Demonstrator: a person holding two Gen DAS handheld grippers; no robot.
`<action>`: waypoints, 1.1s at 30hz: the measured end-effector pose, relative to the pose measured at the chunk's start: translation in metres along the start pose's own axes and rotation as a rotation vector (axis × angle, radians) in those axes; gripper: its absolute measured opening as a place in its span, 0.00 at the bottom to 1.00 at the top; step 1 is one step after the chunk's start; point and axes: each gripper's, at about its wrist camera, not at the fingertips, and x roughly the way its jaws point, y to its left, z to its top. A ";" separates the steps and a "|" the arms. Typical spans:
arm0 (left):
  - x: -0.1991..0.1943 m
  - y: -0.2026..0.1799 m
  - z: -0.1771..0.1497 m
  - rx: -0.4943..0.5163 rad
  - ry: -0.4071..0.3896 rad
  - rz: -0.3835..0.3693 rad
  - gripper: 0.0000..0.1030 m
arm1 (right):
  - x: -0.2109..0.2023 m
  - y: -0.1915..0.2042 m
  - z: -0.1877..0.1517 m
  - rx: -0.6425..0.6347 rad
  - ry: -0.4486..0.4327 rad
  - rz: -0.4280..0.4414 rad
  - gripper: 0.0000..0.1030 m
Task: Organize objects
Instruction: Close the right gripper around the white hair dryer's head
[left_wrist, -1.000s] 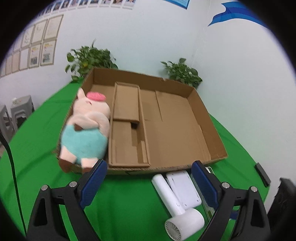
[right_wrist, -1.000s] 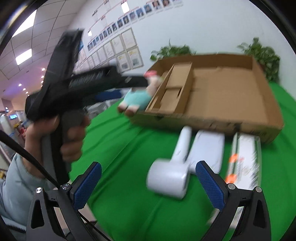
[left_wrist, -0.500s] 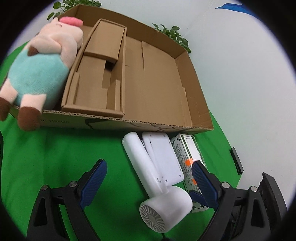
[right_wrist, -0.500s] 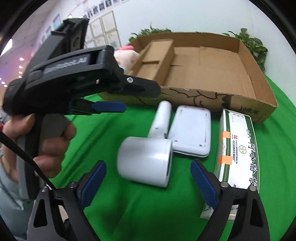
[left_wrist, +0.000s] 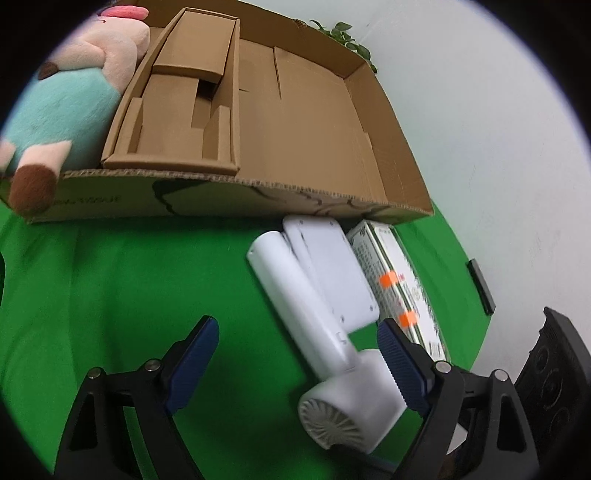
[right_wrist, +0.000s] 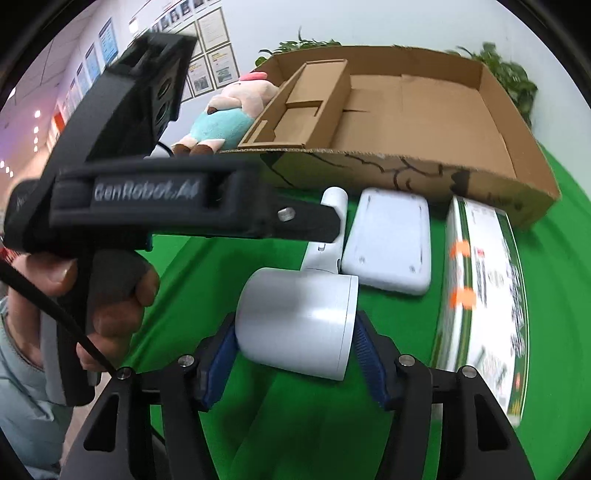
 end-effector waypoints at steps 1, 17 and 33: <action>-0.002 0.000 -0.004 -0.006 0.006 -0.001 0.85 | -0.004 -0.001 -0.003 0.011 0.005 0.009 0.56; 0.011 0.005 -0.030 -0.168 0.090 -0.190 0.54 | -0.012 0.026 -0.020 -0.047 0.039 0.013 0.58; 0.005 -0.001 -0.035 -0.171 0.077 -0.137 0.38 | -0.019 0.029 -0.021 -0.002 0.038 0.054 0.58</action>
